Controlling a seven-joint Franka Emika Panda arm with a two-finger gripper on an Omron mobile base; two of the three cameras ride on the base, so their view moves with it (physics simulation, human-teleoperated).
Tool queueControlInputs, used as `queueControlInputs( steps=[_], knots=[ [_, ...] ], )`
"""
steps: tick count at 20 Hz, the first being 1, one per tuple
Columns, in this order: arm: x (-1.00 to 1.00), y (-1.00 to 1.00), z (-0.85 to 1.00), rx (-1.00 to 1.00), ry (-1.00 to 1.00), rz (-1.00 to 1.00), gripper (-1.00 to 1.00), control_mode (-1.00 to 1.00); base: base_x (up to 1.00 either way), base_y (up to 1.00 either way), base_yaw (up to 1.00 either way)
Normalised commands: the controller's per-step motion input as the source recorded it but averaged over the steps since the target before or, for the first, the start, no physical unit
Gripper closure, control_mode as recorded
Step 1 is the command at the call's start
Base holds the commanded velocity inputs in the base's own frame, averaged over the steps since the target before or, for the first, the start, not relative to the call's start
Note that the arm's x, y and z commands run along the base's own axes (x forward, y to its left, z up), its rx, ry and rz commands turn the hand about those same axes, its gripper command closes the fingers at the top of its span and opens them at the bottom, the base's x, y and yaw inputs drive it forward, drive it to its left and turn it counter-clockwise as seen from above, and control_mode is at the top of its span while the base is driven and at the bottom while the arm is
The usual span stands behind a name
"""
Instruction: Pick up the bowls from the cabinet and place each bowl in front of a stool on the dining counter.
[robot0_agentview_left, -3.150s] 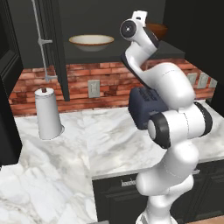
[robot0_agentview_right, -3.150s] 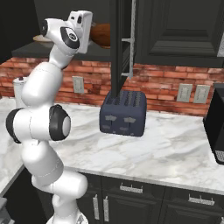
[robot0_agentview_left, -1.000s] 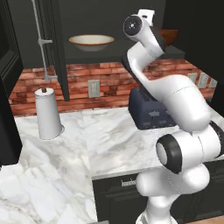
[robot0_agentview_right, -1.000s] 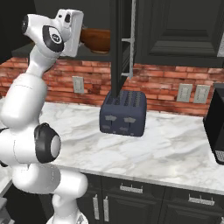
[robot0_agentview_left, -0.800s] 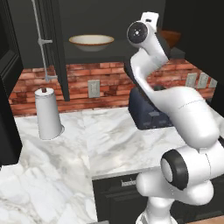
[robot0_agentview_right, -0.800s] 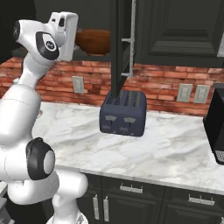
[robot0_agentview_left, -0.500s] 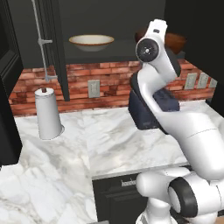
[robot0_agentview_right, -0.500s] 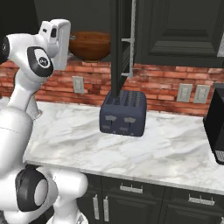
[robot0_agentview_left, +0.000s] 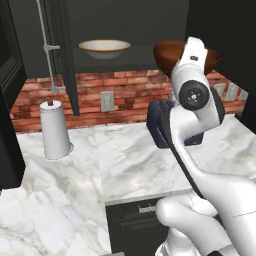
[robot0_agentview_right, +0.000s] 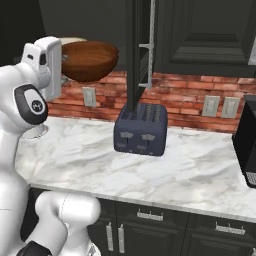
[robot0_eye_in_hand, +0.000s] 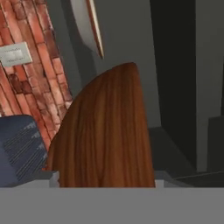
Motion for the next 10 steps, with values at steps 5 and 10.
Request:
queueControlInputs(
  steps=[5,10],
  knots=[
    [-0.96,0.32,0.0,-0.08,0.0,0.15,1.0,-1.0,0.0,0.0,0.0],
    [-1.0,0.04,0.0,-0.05,0.0,0.13,1.0,-1.0,0.0,0.0,0.0]
  ],
)
